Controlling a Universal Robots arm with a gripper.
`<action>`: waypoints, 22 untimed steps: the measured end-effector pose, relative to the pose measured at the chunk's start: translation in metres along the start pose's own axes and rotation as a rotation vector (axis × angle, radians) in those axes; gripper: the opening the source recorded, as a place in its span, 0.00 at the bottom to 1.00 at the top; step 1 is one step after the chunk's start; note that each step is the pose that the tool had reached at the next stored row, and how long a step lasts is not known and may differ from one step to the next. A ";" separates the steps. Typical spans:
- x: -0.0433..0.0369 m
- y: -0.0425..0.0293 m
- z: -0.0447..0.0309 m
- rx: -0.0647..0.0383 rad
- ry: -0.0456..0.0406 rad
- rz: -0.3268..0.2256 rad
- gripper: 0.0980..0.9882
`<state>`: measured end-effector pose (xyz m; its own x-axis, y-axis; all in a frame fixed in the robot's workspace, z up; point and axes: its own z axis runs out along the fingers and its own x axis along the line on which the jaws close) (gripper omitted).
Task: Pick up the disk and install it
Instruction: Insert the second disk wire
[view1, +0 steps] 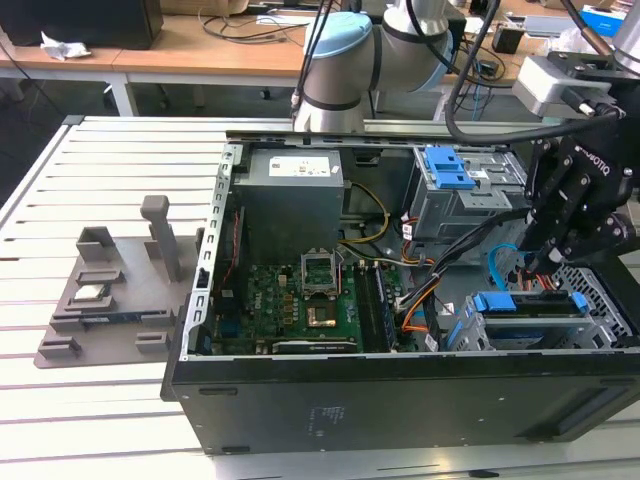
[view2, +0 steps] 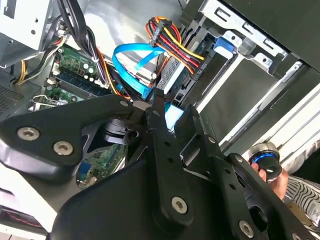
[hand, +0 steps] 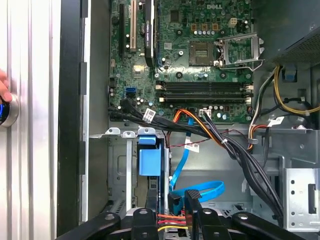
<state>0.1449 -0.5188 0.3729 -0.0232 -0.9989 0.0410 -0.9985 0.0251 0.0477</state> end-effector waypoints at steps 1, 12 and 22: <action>0.0000 0.0000 0.0000 0.000 0.0000 0.000 0.30; 0.0107 -0.0011 0.0095 0.000 0.0019 0.000 0.07; 0.0099 -0.0103 0.0264 0.000 0.0023 -0.001 0.07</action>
<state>0.1537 -0.5300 0.3464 -0.0218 -0.9988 0.0433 -0.9986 0.0239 0.0476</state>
